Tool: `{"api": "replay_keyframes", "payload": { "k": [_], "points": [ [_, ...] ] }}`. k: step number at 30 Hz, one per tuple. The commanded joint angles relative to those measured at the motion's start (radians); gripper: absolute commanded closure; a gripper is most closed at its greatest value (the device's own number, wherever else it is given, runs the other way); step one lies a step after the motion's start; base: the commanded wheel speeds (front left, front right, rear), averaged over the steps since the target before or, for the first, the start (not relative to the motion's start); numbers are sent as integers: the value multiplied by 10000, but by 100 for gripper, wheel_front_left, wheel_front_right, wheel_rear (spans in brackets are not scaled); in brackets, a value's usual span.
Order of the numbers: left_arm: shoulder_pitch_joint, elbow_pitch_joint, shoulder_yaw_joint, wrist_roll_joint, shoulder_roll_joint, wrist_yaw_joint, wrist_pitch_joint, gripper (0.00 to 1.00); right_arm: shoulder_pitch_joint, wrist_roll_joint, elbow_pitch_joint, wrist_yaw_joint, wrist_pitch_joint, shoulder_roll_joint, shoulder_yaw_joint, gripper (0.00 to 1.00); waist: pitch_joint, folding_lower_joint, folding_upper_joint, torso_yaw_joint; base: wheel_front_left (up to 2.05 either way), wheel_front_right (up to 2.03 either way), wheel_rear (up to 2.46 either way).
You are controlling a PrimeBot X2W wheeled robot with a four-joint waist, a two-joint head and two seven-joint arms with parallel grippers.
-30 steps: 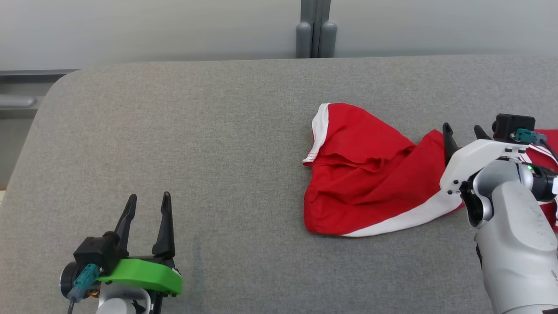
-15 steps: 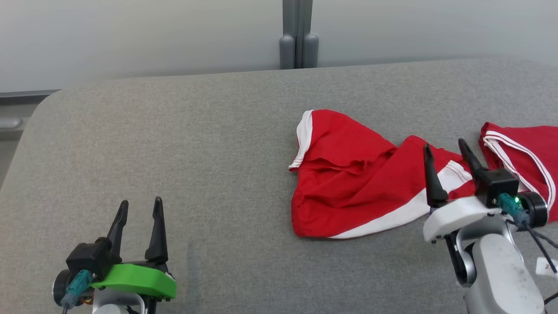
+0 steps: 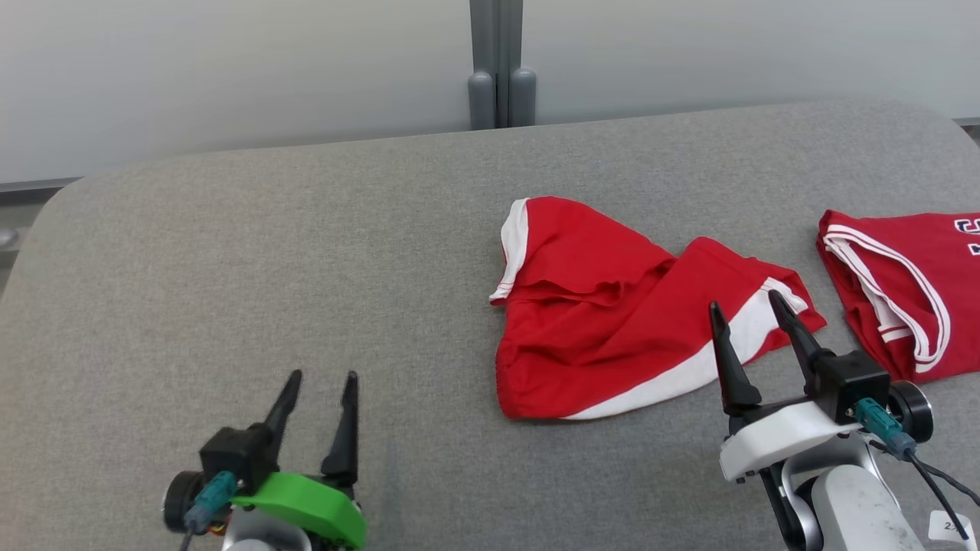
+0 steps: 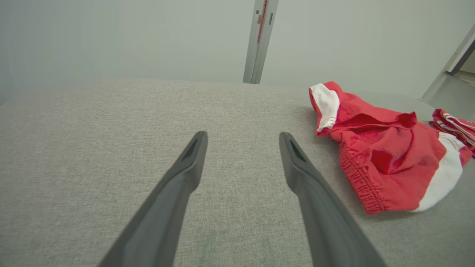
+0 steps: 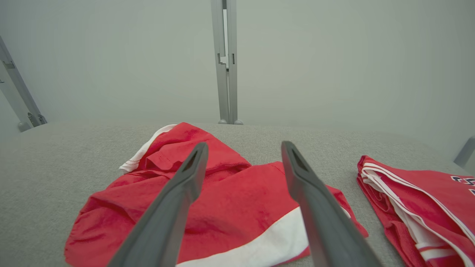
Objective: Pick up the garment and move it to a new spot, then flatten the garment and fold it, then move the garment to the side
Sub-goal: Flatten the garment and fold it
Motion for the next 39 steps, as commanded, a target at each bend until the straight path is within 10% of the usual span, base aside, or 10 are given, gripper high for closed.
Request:
{"api": "replay_keyframes", "payload": {
  "k": [1, 17, 29, 30, 31, 39],
  "points": [
    [-385, 178, -463, -131, 131, -35, 117, 0, 57, 63, -111, -6, 4, 11, 48, 0, 54, 0, 0, -86, 0, 0, 0],
    [-3077, 2601, -5707, -3055, 680, -28, 2325, 0, -265, 101, -344, -6, 58, 97, 345, 0, 727, 0, 0, -1327, 0, 0, 0],
    [-3927, 3197, -7097, -4319, 950, -28, 1591, 0, -397, 145, -368, -6, -40, 148, 251, 0, 971, 0, 0, -1552, 0, 0, 0],
    [-3990, 3037, -7203, -4523, 931, -28, 1407, 72, -409, 164, -376, -6, -50, 148, 233, 0, 997, 0, 0, -1550, 0, 0, 0],
    [-4041, 2938, -7282, -4764, 958, -28, 1301, 100, -411, 170, -376, -6, -56, 153, 219, 0, 1012, 0, 0, -1546, 0, 0, 0],
    [-4171, 2139, -7865, -6803, 1560, -28, 937, 100, -314, 75, -431, -6, -53, 173, -9, 0, 1062, 0, 0, -1102, 0, 0, 0]
  ]
}}
